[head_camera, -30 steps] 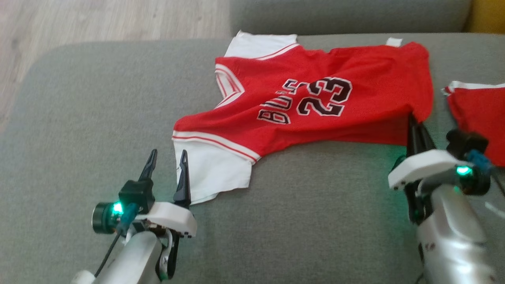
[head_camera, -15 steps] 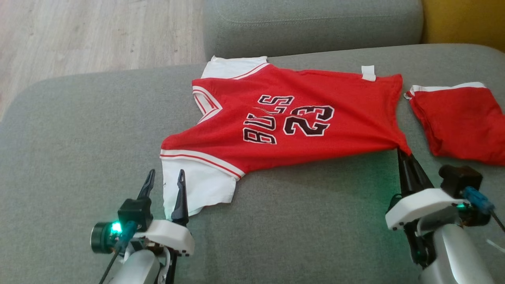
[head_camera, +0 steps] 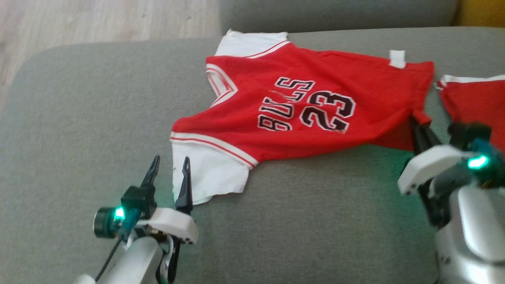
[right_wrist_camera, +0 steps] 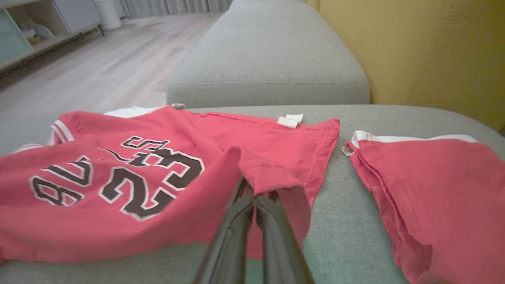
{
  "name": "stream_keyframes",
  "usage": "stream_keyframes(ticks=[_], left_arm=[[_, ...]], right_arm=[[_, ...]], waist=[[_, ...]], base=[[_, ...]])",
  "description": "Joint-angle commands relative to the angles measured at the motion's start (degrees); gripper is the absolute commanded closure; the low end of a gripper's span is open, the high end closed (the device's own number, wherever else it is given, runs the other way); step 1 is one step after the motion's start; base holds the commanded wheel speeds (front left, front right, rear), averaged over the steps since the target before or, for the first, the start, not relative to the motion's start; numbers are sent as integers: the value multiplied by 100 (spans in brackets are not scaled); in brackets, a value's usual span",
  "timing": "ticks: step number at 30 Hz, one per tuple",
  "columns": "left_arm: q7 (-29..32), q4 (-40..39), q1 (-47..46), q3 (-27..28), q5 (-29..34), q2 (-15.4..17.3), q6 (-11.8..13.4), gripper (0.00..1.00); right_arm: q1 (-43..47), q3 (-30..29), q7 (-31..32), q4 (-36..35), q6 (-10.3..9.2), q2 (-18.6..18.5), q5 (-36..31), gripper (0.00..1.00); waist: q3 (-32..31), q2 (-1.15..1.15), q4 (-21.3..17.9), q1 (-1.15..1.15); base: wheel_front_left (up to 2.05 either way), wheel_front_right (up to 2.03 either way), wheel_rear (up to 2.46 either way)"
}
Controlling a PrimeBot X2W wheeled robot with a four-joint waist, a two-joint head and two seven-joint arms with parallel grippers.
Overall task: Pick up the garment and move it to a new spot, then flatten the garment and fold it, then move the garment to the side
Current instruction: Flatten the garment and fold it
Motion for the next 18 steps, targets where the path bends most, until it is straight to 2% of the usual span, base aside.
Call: stream_keyframes(ticks=[1, 8, 18], left_arm=[[-27, -168, -308, 150, 41, 92, -8, 0], [-52, -73, -442, 98, 34, -13, -51, 0], [-94, 25, -548, 86, 42, -74, -100, 0]], right_arm=[[-306, 79, 75, -78, -4, -138, -58, 100], [-927, 13, 459, 973, -4, -586, -193, 100], [-1555, -73, 125, 2285, -4, -884, -501, 100]], waist=[[115, 0, 138, -1], [236, 0, 454, -1], [399, 0, 744, -1]], base=[[0, 0, 0], [0, 0, 0], [0, 0, 0]])
